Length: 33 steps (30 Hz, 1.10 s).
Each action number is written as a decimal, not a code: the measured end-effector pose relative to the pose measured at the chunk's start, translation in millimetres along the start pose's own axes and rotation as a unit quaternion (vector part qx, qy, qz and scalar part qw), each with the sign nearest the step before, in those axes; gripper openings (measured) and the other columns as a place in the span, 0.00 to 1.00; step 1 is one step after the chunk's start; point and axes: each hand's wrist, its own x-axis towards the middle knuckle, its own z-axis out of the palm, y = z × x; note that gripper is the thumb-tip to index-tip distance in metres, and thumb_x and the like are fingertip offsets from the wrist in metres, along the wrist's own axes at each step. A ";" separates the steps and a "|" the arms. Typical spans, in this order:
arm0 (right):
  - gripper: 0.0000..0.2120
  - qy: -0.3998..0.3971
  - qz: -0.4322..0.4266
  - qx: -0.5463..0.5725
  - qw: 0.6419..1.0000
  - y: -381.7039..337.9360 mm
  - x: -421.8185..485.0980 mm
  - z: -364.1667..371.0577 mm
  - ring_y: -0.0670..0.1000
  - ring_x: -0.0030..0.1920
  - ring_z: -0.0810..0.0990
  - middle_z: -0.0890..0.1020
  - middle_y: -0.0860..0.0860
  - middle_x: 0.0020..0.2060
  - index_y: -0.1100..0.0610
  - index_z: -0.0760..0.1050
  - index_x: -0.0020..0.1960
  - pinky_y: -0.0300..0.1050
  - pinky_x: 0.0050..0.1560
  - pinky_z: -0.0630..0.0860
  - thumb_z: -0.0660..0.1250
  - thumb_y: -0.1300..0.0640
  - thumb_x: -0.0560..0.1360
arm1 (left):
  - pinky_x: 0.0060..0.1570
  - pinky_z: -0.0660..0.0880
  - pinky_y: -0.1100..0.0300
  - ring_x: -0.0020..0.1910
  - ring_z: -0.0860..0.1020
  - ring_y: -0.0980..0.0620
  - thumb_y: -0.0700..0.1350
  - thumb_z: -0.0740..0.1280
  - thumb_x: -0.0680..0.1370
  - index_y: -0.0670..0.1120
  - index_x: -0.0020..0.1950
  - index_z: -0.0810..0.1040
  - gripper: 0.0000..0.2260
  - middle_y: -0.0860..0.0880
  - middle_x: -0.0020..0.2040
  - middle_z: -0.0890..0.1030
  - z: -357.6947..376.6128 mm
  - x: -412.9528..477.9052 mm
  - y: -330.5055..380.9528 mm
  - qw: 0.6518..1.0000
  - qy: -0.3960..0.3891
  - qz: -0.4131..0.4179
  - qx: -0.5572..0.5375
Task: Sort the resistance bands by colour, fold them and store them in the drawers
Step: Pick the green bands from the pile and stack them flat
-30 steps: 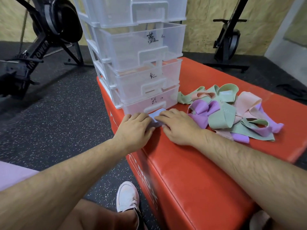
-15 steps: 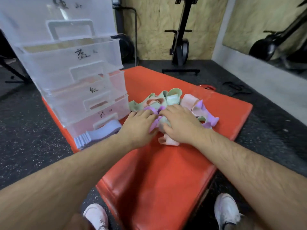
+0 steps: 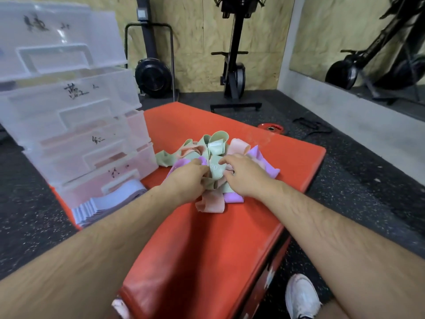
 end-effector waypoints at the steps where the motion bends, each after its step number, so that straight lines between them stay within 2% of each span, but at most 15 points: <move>1: 0.19 -0.004 0.001 0.010 1.000 -0.7 3.6 0.9 0.51 0.65 0.72 0.75 0.46 0.66 0.46 0.72 0.69 0.43 0.51 0.64 0.60 0.56 0.79 | 0.52 0.72 0.58 0.50 0.75 0.48 0.38 0.60 0.77 0.46 0.52 0.77 0.09 0.50 0.53 0.72 -2.0 -3.8 -1.1 1.000 0.016 -0.003 -0.011; 3: 0.22 -0.030 -0.012 0.042 0.999 -2.3 10.2 4.1 0.51 0.67 0.71 0.74 0.44 0.65 0.43 0.74 0.67 0.45 0.59 0.69 0.63 0.57 0.74 | 0.50 0.68 0.60 0.52 0.75 0.47 0.39 0.60 0.78 0.43 0.53 0.77 0.08 0.48 0.53 0.73 -7.9 -9.9 -1.8 0.997 0.069 -0.006 -0.043; 5: 0.21 -0.042 -0.029 0.052 0.997 -3.0 17.2 10.3 0.51 0.65 0.70 0.75 0.43 0.61 0.41 0.76 0.61 0.49 0.64 0.70 0.66 0.55 0.70 | 0.45 0.65 0.61 0.52 0.75 0.45 0.39 0.61 0.78 0.41 0.51 0.77 0.06 0.46 0.54 0.74 -15.6 -15.4 -2.0 0.989 0.134 -0.001 -0.060; 8: 0.12 0.060 -0.023 0.099 0.993 -7.4 27.4 12.3 0.50 0.60 0.73 0.76 0.44 0.54 0.48 0.82 0.54 0.44 0.59 0.70 0.64 0.59 0.74 | 0.36 0.57 0.63 0.44 0.74 0.46 0.39 0.64 0.78 0.41 0.48 0.78 0.04 0.52 0.47 0.68 -27.2 -23.9 -0.9 0.975 0.207 0.013 -0.080; 10: 0.12 0.127 0.001 0.179 0.976 -15.7 30.0 3.9 0.46 0.56 0.76 0.77 0.42 0.49 0.52 0.83 0.51 0.39 0.54 0.70 0.64 0.63 0.76 | 0.35 0.58 0.63 0.40 0.73 0.50 0.42 0.65 0.78 0.45 0.49 0.79 0.03 0.55 0.45 0.67 -31.4 -27.2 -1.0 0.969 0.227 0.023 -0.097; 12: 0.14 0.145 0.016 0.275 0.950 -25.5 28.8 -7.7 0.43 0.54 0.78 0.80 0.42 0.49 0.53 0.83 0.52 0.38 0.56 0.73 0.63 0.66 0.75 | 0.32 0.61 0.64 0.39 0.73 0.55 0.50 0.68 0.78 0.50 0.49 0.79 0.05 0.57 0.45 0.68 -34.6 -30.1 -1.0 0.965 0.235 0.029 -0.112; 15: 0.13 0.156 0.009 0.427 0.891 -40.8 22.0 -28.2 0.43 0.55 0.81 0.85 0.46 0.51 0.56 0.84 0.50 0.40 0.60 0.76 0.63 0.66 0.74 | 0.37 0.68 0.67 0.42 0.74 0.59 0.62 0.64 0.78 0.55 0.45 0.78 0.13 0.57 0.46 0.70 -39.8 -33.0 0.6 0.955 0.251 0.016 -0.156; 17: 0.09 0.160 -0.001 0.491 0.856 -50.1 15.9 -41.5 0.46 0.54 0.82 0.86 0.49 0.49 0.57 0.85 0.48 0.39 0.58 0.77 0.66 0.64 0.75 | 0.44 0.72 0.62 0.44 0.75 0.60 0.61 0.61 0.80 0.53 0.48 0.78 0.13 0.56 0.47 0.71 -45.7 -32.5 1.8 0.930 0.293 -0.001 -0.221; 19: 0.08 0.164 -0.025 0.514 0.841 -57.2 11.0 -49.9 0.50 0.51 0.83 0.85 0.54 0.48 0.59 0.82 0.50 0.41 0.55 0.77 0.67 0.67 0.75 | 0.48 0.74 0.62 0.45 0.76 0.60 0.58 0.63 0.80 0.53 0.55 0.76 0.10 0.54 0.50 0.75 -54.5 -32.3 3.8 0.892 0.325 -0.027 -0.312; 21: 0.15 0.161 -0.045 0.507 0.846 -62.2 6.1 -52.8 0.48 0.46 0.82 0.82 0.56 0.50 0.58 0.75 0.53 0.44 0.49 0.77 0.65 0.74 0.72 | 0.50 0.75 0.63 0.48 0.78 0.60 0.57 0.64 0.80 0.54 0.62 0.73 0.13 0.54 0.51 0.78 -62.5 -34.9 7.3 0.849 0.298 -0.048 -0.434; 23: 0.20 0.139 -0.053 0.501 0.852 -64.4 1.3 -52.7 0.50 0.44 0.83 0.77 0.59 0.55 0.55 0.68 0.54 0.50 0.44 0.76 0.64 0.75 0.70 | 0.50 0.76 0.64 0.50 0.80 0.59 0.57 0.65 0.80 0.54 0.67 0.72 0.16 0.54 0.51 0.80 -67.2 -37.6 8.7 0.822 0.246 -0.051 -0.511; 26: 0.22 0.096 -0.070 0.447 0.887 -62.2 -5.2 -49.4 0.58 0.44 0.85 0.75 0.55 0.58 0.47 0.64 0.53 0.61 0.45 0.80 0.68 0.68 0.68 | 0.45 0.77 0.64 0.45 0.81 0.57 0.52 0.70 0.79 0.52 0.66 0.75 0.17 0.53 0.47 0.83 -68.2 -39.0 4.7 0.826 0.214 -0.028 -0.521; 28: 0.24 0.071 -0.082 0.426 0.898 -63.1 -9.5 -48.7 0.61 0.46 0.85 0.74 0.54 0.59 0.46 0.62 0.53 0.66 0.49 0.79 0.68 0.69 0.70 | 0.41 0.75 0.62 0.41 0.79 0.56 0.46 0.73 0.76 0.49 0.62 0.79 0.15 0.50 0.45 0.83 -68.9 -38.6 1.6 0.826 0.203 -0.018 -0.526; 31: 0.28 0.041 -0.047 0.465 0.883 -67.0 -14.0 -44.7 0.60 0.49 0.85 0.74 0.52 0.61 0.46 0.62 0.59 0.62 0.51 0.80 0.70 0.69 0.72 | 0.38 0.76 0.57 0.41 0.79 0.53 0.41 0.74 0.75 0.50 0.58 0.81 0.14 0.44 0.47 0.84 -69.7 -41.2 -1.8 0.828 0.203 -0.016 -0.522; 33: 0.30 0.005 -0.003 0.466 0.885 -67.7 -14.8 -42.0 0.54 0.52 0.85 0.79 0.50 0.59 0.46 0.63 0.66 0.58 0.54 0.82 0.75 0.59 0.71 | 0.38 0.79 0.49 0.42 0.79 0.49 0.44 0.74 0.73 0.55 0.58 0.80 0.15 0.43 0.50 0.83 -69.4 -44.1 -3.8 0.833 0.215 -0.013 -0.510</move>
